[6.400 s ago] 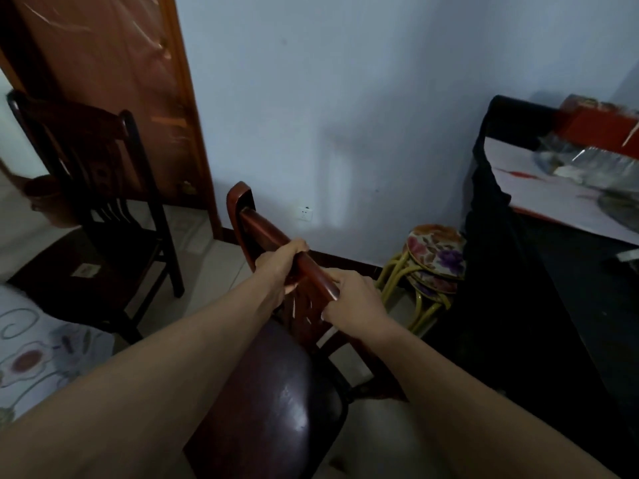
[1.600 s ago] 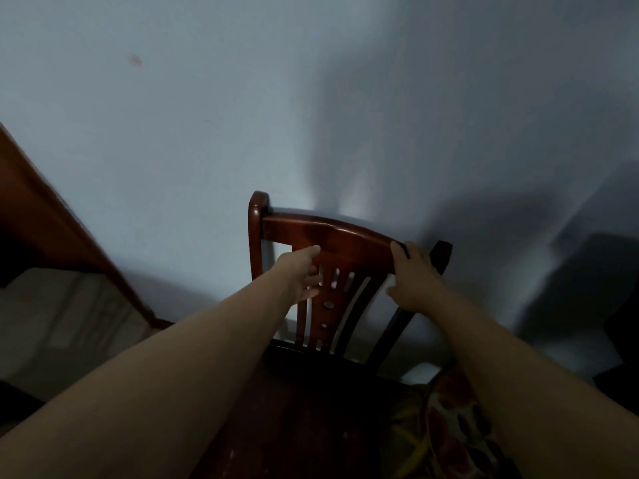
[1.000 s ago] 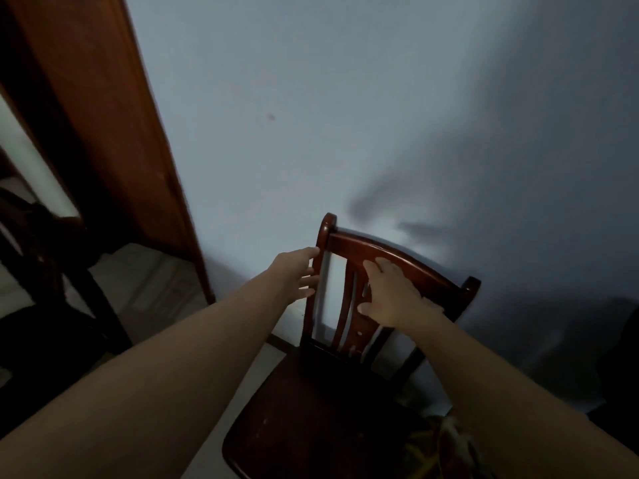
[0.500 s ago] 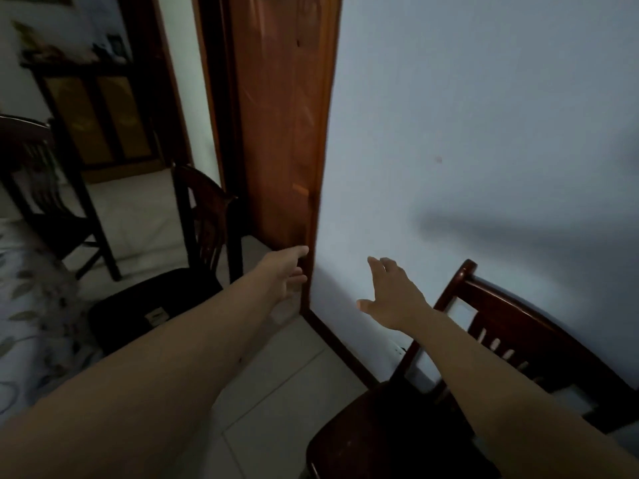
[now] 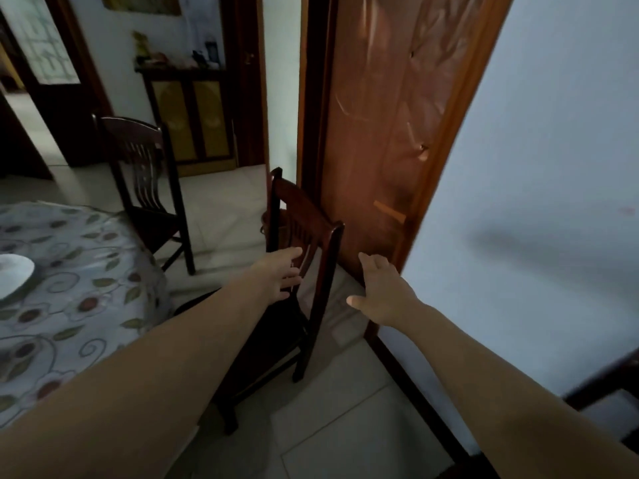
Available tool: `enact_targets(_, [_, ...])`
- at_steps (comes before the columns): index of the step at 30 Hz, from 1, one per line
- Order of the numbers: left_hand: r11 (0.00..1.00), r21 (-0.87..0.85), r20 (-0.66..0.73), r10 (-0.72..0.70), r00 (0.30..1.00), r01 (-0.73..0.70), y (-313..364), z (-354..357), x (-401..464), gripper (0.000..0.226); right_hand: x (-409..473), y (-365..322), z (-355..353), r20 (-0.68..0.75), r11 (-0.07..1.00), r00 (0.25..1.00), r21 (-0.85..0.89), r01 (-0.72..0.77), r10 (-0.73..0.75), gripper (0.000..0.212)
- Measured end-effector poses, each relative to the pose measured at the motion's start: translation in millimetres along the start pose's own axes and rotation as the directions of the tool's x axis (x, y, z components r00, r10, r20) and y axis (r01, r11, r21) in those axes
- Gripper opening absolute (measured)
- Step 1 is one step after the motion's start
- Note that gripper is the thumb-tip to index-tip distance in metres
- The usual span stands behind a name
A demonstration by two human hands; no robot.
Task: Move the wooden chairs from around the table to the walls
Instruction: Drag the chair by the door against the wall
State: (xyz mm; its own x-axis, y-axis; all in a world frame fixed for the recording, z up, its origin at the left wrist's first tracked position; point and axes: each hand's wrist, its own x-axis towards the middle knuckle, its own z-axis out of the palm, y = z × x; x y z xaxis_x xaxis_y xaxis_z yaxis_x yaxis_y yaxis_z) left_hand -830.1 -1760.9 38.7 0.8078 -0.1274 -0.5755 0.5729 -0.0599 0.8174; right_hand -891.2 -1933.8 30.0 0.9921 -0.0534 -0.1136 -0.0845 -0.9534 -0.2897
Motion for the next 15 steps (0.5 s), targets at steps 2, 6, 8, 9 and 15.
enact_targets(2, [1.000, -0.017, -0.012, -0.007, 1.000, 0.007, 6, -7, 17, 0.049, 24, -9, 4, 0.005, 1.000, 1.000, 0.002, 0.017, -0.017, 0.086])
enact_targets(6, [0.999, -0.048, -0.028, -0.022, 0.999, 0.021, 24, -10, 60, 0.043, 77, -14, 9, 0.028, 0.998, 0.998, -0.004, 0.055, -0.055, 0.089])
enact_targets(8, [0.998, -0.051, -0.041, -0.026, 0.999, 0.024, 35, -7, 84, 0.047, 109, -12, 9, 0.032, 0.997, 0.997, 0.002, 0.075, -0.075, 0.089])
enact_targets(9, [0.998, -0.056, -0.048, -0.029, 0.998, 0.027, 41, -5, 96, 0.049, 126, -10, 8, 0.035, 0.996, 0.996, 0.008, 0.085, -0.085, 0.089])
enact_targets(15, [0.994, -0.098, -0.108, -0.057, 0.992, 0.047, 75, 8, 176, 0.053, 222, 2, 9, 0.048, 0.988, 0.989, 0.063, 0.139, -0.142, 0.092])
